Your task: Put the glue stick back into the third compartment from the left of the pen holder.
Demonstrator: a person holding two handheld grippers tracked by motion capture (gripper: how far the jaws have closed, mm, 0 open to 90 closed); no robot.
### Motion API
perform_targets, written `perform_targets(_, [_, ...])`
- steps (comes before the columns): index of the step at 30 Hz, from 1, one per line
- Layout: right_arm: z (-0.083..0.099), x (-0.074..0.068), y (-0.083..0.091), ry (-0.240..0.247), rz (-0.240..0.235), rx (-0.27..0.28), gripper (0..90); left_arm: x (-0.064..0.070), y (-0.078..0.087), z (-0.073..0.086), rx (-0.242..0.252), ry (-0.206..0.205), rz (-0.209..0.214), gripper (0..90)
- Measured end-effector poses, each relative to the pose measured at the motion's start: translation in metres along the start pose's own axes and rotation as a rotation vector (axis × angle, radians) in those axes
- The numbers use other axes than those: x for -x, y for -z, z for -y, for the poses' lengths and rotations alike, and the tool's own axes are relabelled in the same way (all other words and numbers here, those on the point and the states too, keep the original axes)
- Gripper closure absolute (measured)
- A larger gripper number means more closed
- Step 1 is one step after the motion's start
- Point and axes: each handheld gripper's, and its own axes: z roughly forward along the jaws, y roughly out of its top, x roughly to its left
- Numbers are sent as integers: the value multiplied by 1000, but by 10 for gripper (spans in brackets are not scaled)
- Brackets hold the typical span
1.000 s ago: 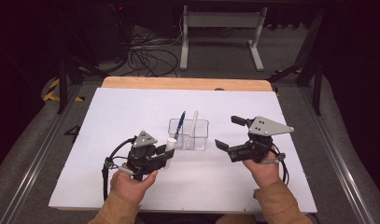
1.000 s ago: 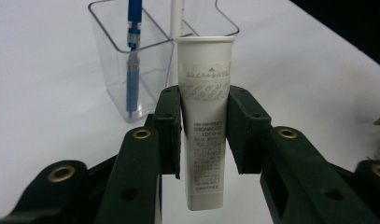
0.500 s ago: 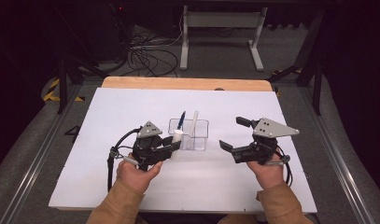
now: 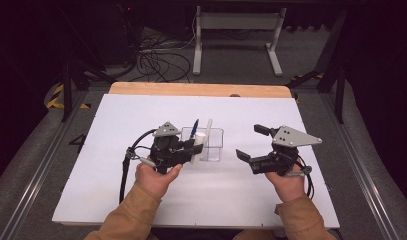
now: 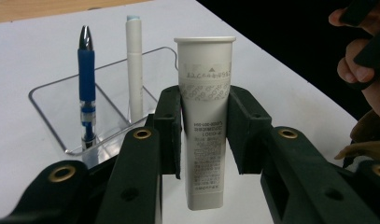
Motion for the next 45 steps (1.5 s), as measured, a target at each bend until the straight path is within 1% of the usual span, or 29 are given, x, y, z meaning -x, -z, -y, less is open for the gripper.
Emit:
perform_targets(3, [0, 0, 0, -1, 1, 0, 46, 2, -3, -4, 6, -13, 2, 683])
perform_targets(5, [0, 0, 0, -1, 1, 1, 46, 4, -6, -7, 11, -8, 8, 683])
perform_targets(6, [0, 0, 0, 1, 2, 1, 46, 4, -7, -8, 12, -21, 6, 683])
perform_targets(8, [0, 0, 1, 1, 2, 1, 47, 5, -10, -11, 10, -27, 11, 682])
perform_targets(11, [0, 0, 1, -3, 0, 2, 46, 6, -15, -14, 11, -48, 3, 682])
perform_targets(12, [0, 0, 1, -1, 1, 3, 46, 8, -17, -15, 9, -31, 10, 683])
perform_targets(13, [-1, 0, 1, 1, 1, 3, 46, 7, -19, -16, 10, -42, 7, 683])
perform_targets(17, [-1, 0, 1, 5, 2, 7, 46, 6, -25, -20, 8, -41, 5, 683])
perform_targets(20, [-1, 0, 2, -2, 1, 8, 47, 3, -31, -23, 10, -55, -4, 683])
perform_targets(23, [-1, 0, 1, 1, -1, 7, 47, 0, -37, -27, 9, -31, 13, 682])
perform_targets(24, [-1, 0, 1, 1, -1, 7, 46, -1, -38, -28, 8, -35, 11, 682])
perform_targets(26, [-1, 0, 1, 0, -2, 7, 46, 0, -43, -30, 10, -28, 6, 682])
perform_targets(27, [-1, 0, 1, 0, -1, 9, 46, -1, -45, -30, 13, -38, 1, 682])
perform_targets(28, [-1, 0, 2, -2, -3, 9, 46, -1, -46, -31, 13, -38, 2, 682])
perform_targets(29, [-1, 0, 1, -4, -5, 9, 47, -2, -48, -32, 12, -51, -9, 682])
perform_targets(31, [-1, 0, 1, -4, -9, 9, 46, -3, -51, -32, 10, -52, -14, 682])
perform_targets(32, [-1, 0, 0, 0, -9, 7, 46, -3, -53, -33, 13, -43, -10, 682])
perform_targets(33, [-1, 0, 0, 0, -10, 6, 47, -5, -55, -33, 14, -48, -14, 682])
perform_targets(34, [-1, -1, -1, -2, -12, 5, 47, -4, -56, -33, 9, -30, -10, 682])
perform_targets(37, [-1, -1, -1, -3, -13, 5, 47, -7, -61, -35, 11, -38, -21, 682])
perform_targets(38, [-1, -1, -1, -4, -14, 6, 46, -7, -62, -35, 8, -22, -19, 682])
perform_targets(39, [-1, -1, 0, -3, -13, 6, 46, -8, -64, -35, 9, -30, -20, 682])
perform_targets(42, [-1, -1, 0, -2, -13, 8, 46, -9, -67, -36, 4, -20, -22, 682])
perform_targets(44, [-1, -1, 0, -2, -14, 7, 46, -11, -68, -37, 5, -25, -23, 682])
perform_targets(45, [-1, -1, -1, -2, -15, 5, 47, -10, -69, -37, 8, -11, -15, 682])
